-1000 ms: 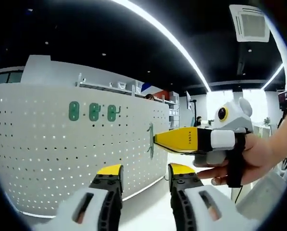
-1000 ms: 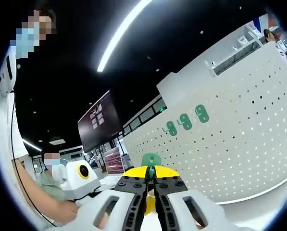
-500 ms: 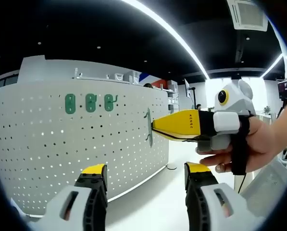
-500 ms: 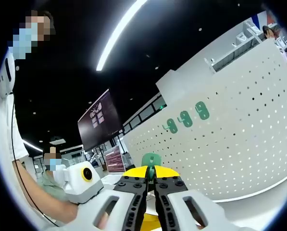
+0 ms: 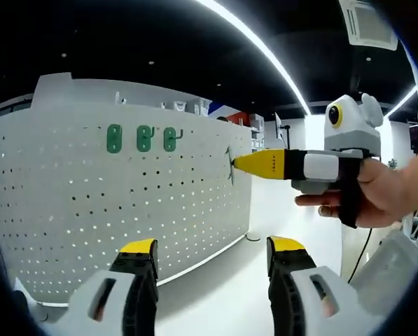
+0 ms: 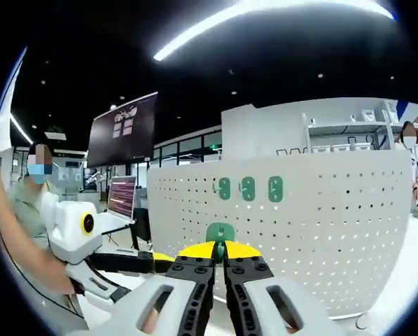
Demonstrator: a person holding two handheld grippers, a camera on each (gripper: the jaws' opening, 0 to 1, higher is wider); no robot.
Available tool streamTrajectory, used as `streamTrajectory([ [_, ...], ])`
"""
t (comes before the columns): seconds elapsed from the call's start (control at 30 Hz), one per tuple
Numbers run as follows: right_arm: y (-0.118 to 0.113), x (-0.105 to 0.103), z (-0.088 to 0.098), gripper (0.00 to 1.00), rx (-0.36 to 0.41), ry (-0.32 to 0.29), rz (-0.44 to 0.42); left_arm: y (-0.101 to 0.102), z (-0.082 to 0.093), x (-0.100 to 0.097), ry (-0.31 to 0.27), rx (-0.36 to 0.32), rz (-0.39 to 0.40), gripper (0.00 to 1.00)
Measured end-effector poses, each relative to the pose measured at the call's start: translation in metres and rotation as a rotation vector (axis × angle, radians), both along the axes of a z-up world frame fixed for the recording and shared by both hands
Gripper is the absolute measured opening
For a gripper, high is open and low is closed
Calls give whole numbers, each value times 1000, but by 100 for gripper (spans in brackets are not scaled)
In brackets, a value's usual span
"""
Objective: Insert the hook assembly into the mounting plate slot until the hook locks in place.
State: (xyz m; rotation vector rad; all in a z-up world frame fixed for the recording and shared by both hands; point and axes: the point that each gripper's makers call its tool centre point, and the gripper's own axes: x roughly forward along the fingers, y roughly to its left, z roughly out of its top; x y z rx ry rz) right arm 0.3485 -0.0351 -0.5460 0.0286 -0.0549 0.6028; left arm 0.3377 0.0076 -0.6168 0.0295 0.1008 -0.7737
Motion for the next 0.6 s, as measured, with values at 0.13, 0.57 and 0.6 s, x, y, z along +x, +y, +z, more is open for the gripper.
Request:
streamTrajectory([
  [0.13,-4,6,5,2,3,-4,-20,5,-3,-2,2,3,8,64],
  [0.57,-28,37,18,2,-23,12,-139,29,-14,-10,14,14,41,62],
  [0.6,-30,39,19,2,-39,6,-152,32,-14,-11,13,14,44,62],
])
